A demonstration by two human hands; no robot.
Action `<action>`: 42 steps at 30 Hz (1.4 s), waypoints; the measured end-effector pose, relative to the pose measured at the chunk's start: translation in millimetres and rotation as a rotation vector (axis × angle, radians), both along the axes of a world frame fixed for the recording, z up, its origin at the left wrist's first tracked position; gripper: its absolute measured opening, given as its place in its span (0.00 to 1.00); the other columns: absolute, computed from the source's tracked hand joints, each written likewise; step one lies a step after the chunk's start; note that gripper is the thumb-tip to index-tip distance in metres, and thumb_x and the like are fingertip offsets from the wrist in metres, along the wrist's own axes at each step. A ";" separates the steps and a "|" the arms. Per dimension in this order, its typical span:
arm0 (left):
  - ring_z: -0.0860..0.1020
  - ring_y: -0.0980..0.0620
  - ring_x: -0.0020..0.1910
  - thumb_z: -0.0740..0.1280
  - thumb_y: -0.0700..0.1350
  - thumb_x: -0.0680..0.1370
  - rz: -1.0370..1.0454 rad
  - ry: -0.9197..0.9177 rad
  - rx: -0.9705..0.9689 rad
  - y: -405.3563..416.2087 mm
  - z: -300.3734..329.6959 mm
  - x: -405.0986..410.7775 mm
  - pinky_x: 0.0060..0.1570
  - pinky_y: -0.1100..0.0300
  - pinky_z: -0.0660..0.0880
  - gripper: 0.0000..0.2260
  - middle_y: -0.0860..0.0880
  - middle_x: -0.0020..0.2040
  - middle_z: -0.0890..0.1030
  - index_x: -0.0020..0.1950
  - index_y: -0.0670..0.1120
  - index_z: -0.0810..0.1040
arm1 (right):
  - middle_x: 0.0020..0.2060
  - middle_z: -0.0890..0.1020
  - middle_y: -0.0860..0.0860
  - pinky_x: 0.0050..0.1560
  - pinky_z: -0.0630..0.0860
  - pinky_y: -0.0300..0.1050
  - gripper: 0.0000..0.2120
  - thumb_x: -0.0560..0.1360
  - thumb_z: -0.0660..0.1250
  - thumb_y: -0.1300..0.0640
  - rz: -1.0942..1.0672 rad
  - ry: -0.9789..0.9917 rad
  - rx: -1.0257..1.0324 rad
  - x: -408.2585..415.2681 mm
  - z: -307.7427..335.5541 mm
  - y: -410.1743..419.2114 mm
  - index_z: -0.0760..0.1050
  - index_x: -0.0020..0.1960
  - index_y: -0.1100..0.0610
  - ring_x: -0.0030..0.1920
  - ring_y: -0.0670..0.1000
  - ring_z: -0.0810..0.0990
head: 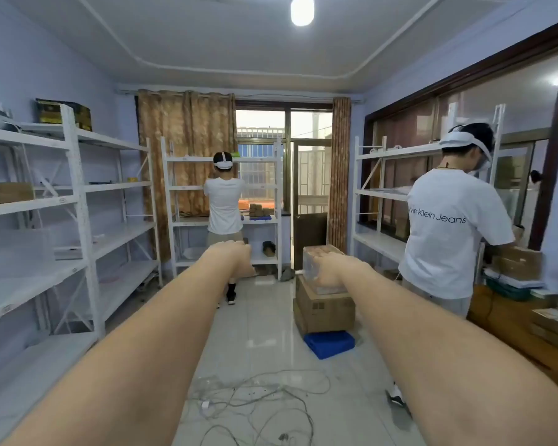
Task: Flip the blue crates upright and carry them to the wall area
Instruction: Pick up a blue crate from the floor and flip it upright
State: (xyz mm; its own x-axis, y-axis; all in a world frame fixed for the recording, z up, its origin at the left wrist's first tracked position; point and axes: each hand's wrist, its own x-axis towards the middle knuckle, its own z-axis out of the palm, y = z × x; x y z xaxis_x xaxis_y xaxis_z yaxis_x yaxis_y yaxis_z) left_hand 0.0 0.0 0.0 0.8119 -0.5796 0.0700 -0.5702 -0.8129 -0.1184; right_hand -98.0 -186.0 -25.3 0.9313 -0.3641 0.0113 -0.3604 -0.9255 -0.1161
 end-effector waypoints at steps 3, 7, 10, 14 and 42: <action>0.68 0.44 0.70 0.61 0.52 0.78 -0.032 0.030 0.034 -9.8 -21.0 26.9 0.67 0.49 0.68 0.26 0.45 0.73 0.67 0.74 0.45 0.64 | 0.69 0.71 0.56 0.65 0.70 0.53 0.26 0.77 0.61 0.52 -0.044 0.038 0.008 16.8 -15.5 0.1 0.63 0.74 0.55 0.66 0.58 0.71; 0.64 0.44 0.74 0.62 0.53 0.78 -0.074 0.092 0.105 -27.2 -76.3 59.3 0.70 0.48 0.64 0.29 0.46 0.77 0.63 0.77 0.46 0.60 | 0.68 0.72 0.55 0.65 0.71 0.54 0.25 0.76 0.61 0.51 -0.049 0.126 -0.001 41.1 -62.1 -4.4 0.65 0.72 0.55 0.65 0.57 0.72; 0.62 0.44 0.75 0.60 0.52 0.79 -0.081 0.173 0.110 -36.6 -121.0 77.4 0.71 0.48 0.63 0.29 0.45 0.78 0.60 0.78 0.44 0.58 | 0.72 0.67 0.56 0.67 0.68 0.55 0.28 0.77 0.60 0.50 -0.047 0.253 0.000 59.7 -114.1 -17.1 0.61 0.74 0.57 0.69 0.58 0.68; 0.63 0.44 0.74 0.59 0.52 0.80 -0.044 0.335 0.161 -50.0 -198.2 91.4 0.71 0.49 0.63 0.29 0.46 0.78 0.60 0.78 0.45 0.56 | 0.71 0.68 0.57 0.67 0.69 0.52 0.28 0.76 0.60 0.49 -0.031 0.329 0.053 75.8 -195.3 -37.1 0.62 0.73 0.59 0.69 0.59 0.69; 0.52 0.46 0.78 0.55 0.54 0.82 0.282 1.153 0.320 9.3 -830.7 -44.6 0.76 0.53 0.55 0.32 0.45 0.80 0.47 0.80 0.43 0.44 | 0.78 0.52 0.53 0.71 0.66 0.54 0.36 0.79 0.58 0.47 -0.318 0.850 0.716 -73.7 -821.7 -67.8 0.43 0.79 0.55 0.75 0.56 0.60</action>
